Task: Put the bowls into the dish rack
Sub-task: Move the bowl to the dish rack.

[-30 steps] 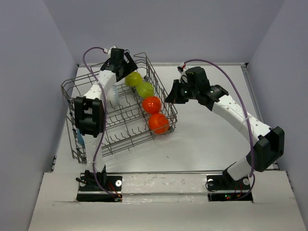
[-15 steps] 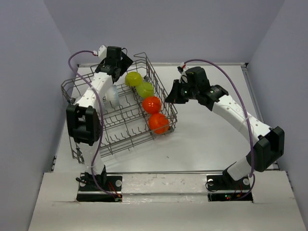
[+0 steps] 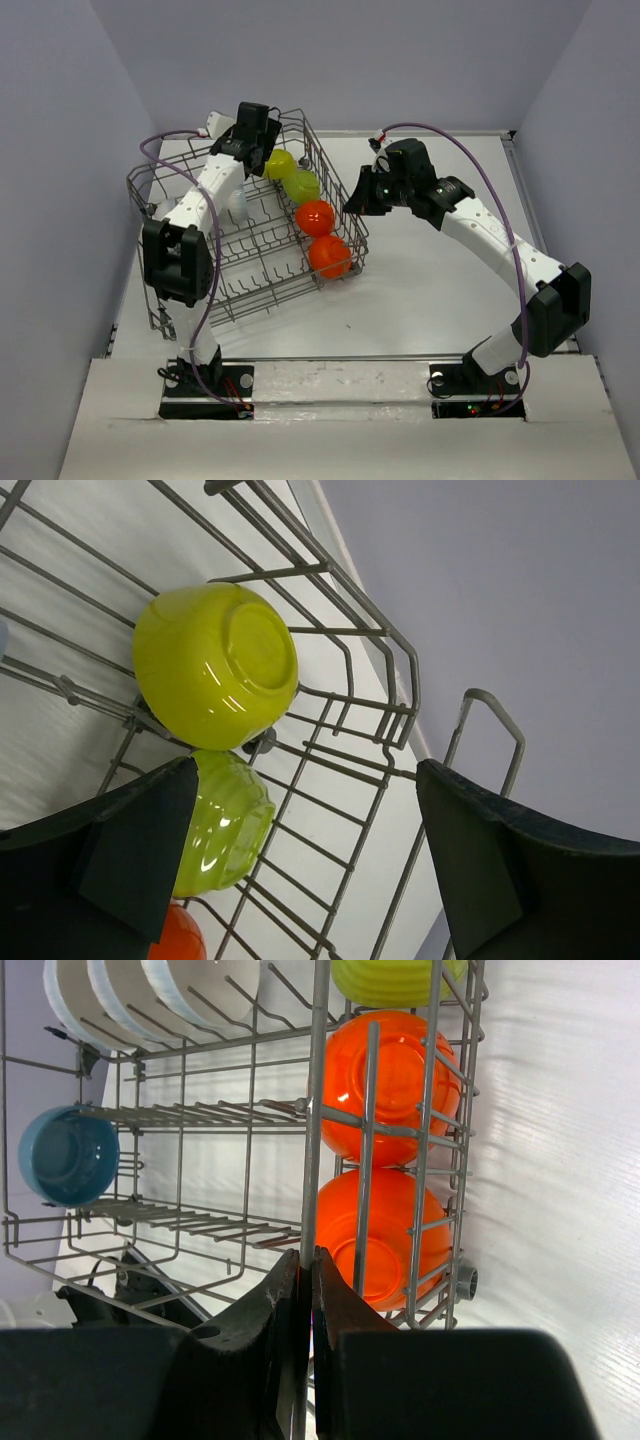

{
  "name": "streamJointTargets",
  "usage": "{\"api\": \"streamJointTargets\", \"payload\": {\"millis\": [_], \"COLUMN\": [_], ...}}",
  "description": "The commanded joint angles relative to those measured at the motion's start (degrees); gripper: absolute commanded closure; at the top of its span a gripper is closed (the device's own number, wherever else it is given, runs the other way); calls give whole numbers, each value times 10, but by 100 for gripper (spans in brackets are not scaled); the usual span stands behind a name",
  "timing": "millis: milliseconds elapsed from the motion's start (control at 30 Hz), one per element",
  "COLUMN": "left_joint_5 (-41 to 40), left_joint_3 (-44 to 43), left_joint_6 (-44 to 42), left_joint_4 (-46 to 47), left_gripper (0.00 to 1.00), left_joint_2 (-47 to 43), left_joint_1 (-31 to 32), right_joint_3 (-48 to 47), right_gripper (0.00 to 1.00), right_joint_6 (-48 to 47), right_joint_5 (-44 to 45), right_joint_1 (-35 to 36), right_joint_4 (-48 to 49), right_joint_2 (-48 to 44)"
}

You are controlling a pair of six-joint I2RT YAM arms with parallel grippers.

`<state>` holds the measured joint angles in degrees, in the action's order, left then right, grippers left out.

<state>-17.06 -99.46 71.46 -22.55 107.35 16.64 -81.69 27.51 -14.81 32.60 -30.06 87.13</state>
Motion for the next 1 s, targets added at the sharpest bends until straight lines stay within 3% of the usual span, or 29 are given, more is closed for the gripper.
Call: {"api": "streamJointTargets", "payload": {"millis": [0,967], "left_joint_5": [-67,-111], "left_joint_3": [0,-39], "left_joint_6": [66,142], "left_joint_4": [-5,-19], "left_gripper": [1,1], "left_joint_2": [1,108], "left_joint_1": [14,52], "right_joint_3": [2,27], "right_gripper": [94,94], "right_joint_6": [-31,-37], "right_joint_5": [13,8], "right_joint_1": [-5,-5], "right_joint_4": [-18,-18], "right_joint_2": [-9,-14]}}
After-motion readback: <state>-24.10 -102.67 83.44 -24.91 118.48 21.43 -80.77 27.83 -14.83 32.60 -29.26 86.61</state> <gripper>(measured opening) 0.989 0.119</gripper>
